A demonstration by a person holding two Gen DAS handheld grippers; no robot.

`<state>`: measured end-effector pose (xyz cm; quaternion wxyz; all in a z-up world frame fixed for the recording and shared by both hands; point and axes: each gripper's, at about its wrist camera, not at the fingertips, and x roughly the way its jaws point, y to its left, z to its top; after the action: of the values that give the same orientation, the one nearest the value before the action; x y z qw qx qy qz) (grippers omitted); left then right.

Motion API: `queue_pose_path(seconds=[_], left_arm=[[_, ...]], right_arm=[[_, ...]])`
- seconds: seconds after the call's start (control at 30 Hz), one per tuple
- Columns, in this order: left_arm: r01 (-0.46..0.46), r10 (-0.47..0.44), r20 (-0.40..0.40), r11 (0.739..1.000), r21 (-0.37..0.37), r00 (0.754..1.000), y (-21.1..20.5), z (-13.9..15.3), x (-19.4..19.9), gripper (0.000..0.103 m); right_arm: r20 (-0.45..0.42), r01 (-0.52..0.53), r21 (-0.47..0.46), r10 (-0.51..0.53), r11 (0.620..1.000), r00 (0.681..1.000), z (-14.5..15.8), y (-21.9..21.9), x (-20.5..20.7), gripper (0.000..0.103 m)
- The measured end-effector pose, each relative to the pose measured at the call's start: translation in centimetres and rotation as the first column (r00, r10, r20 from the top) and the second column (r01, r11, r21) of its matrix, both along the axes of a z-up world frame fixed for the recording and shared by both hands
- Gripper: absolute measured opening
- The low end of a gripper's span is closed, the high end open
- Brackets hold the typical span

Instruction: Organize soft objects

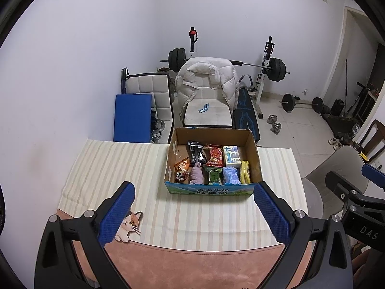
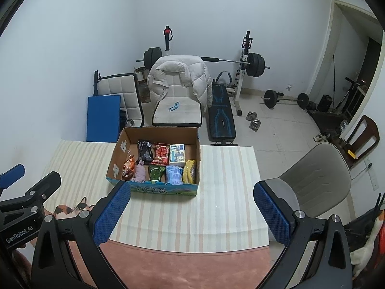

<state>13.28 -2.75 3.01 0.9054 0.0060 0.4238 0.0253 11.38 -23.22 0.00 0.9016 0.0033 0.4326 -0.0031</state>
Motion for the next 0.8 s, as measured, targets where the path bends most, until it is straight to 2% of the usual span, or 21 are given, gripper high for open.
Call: queue_pose_path(seconds=[0.8], left_arm=[[0.011,-0.011,0.002,1.0,-0.002,1.0,-0.53,0.47,0.1,0.101]], right_arm=[[0.016,0.018,-0.02,-0.017,1.0,1.0,0.7,-0.76,-0.18,0.103]])
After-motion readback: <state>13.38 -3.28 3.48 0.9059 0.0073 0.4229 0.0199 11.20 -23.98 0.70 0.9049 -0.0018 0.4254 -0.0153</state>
